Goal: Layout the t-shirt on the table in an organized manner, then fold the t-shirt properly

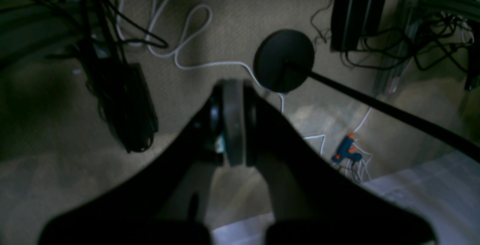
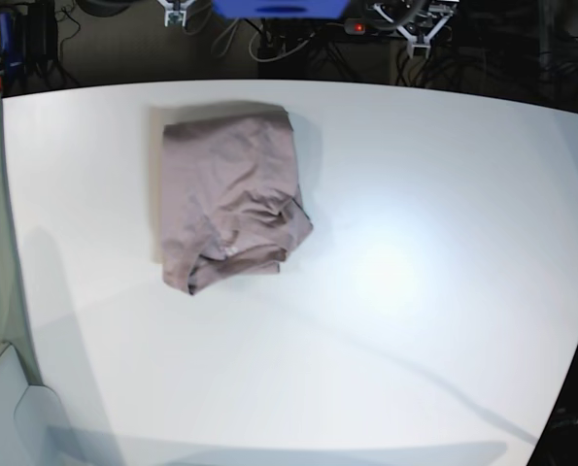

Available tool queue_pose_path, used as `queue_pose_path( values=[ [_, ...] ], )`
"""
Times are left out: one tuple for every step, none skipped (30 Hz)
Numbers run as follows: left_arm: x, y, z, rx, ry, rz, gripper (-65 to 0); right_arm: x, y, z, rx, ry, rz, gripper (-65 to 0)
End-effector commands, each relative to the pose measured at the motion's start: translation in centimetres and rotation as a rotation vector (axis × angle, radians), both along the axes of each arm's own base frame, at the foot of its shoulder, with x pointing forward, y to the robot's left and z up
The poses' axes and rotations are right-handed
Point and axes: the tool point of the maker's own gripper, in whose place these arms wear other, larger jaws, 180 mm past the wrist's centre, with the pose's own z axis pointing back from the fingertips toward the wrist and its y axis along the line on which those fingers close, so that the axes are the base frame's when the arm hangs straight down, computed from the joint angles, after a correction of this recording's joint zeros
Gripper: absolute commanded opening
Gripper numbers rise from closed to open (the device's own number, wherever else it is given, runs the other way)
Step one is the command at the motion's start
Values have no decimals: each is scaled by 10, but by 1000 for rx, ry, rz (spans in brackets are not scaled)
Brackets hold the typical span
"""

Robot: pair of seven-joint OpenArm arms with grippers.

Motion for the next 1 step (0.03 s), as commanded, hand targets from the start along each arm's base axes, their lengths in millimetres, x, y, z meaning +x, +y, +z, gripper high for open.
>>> queue_pose_path(
  values=[
    [-1, 5, 1, 12, -4, -7, -650, -7, -7, 3, -31, 5, -2, -650]
  ],
)
